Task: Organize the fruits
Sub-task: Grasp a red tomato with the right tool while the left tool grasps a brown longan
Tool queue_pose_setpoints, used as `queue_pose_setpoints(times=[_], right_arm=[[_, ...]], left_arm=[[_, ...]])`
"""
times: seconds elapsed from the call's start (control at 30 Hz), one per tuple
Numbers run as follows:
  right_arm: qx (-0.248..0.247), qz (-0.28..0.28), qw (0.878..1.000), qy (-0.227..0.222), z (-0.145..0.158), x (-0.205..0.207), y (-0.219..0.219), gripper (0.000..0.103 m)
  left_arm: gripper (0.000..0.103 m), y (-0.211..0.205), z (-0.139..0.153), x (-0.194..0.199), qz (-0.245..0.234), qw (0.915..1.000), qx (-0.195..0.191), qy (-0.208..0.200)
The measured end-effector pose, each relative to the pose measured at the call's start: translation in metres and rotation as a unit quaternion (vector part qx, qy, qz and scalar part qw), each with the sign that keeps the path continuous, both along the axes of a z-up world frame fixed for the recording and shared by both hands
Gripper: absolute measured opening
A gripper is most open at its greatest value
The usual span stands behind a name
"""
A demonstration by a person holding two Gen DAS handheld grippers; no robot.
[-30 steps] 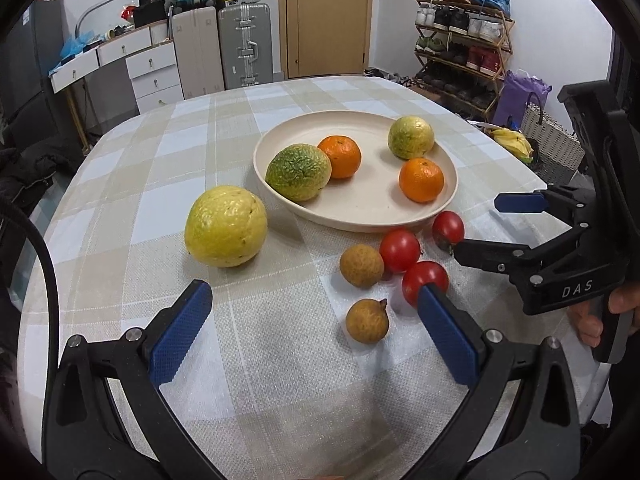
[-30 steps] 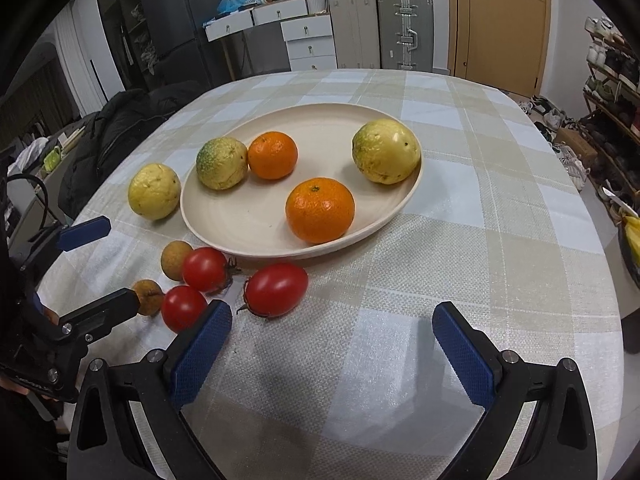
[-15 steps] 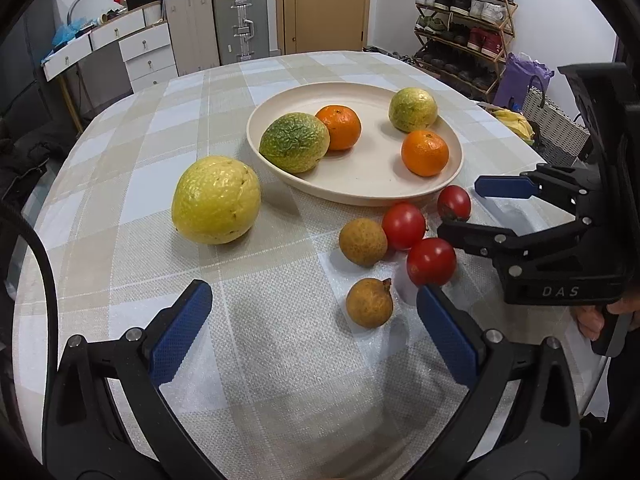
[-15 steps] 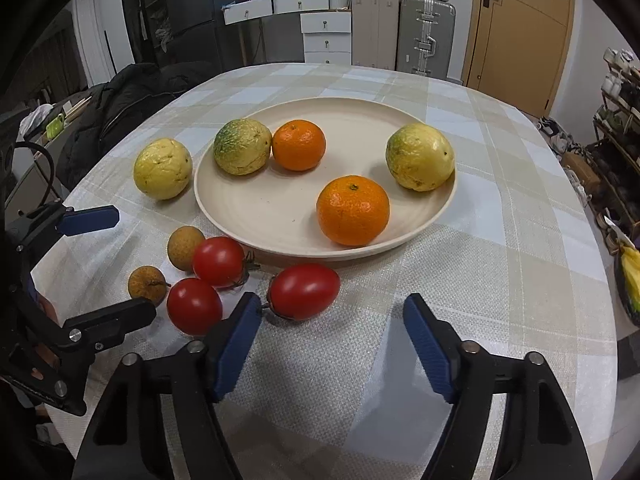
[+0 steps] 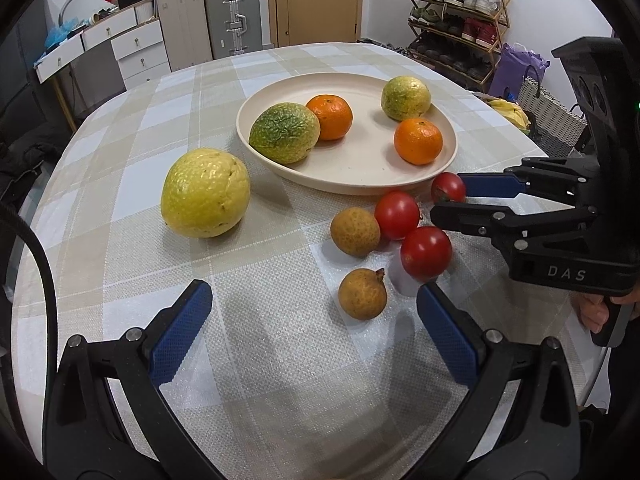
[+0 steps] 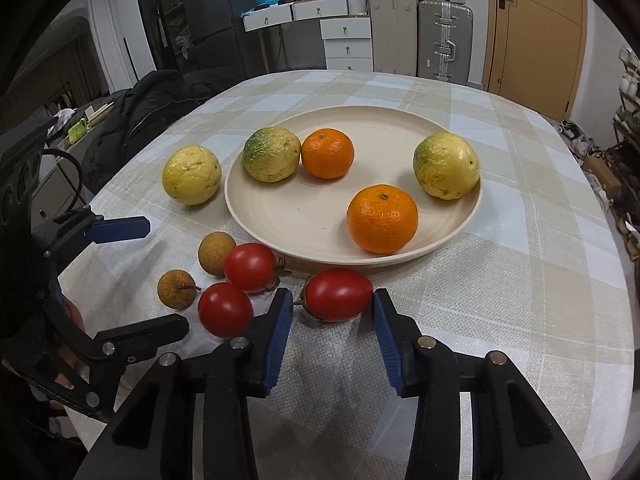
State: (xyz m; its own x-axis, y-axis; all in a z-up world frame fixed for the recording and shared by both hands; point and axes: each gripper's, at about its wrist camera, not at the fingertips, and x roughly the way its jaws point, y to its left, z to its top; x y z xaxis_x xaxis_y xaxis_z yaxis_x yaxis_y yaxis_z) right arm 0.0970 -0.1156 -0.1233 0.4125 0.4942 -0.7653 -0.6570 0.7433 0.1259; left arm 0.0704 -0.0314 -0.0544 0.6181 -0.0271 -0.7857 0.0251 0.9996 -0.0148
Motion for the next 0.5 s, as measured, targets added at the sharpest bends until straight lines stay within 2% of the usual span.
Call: queue_pose_setpoints(times=[0.4, 0.5], right_arm=[[0.009, -0.001, 1.0, 0.002, 0.005, -0.001, -0.011, 0.041], [0.016, -0.004, 1.0, -0.001, 0.009, -0.001, -0.014, 0.037]], left_arm=[[0.102, -0.004, -0.002, -0.001, -0.014, 0.9999, 0.002, 0.006], [0.096, -0.006, -0.002, -0.002, -0.024, 0.9997, 0.003, 0.007]])
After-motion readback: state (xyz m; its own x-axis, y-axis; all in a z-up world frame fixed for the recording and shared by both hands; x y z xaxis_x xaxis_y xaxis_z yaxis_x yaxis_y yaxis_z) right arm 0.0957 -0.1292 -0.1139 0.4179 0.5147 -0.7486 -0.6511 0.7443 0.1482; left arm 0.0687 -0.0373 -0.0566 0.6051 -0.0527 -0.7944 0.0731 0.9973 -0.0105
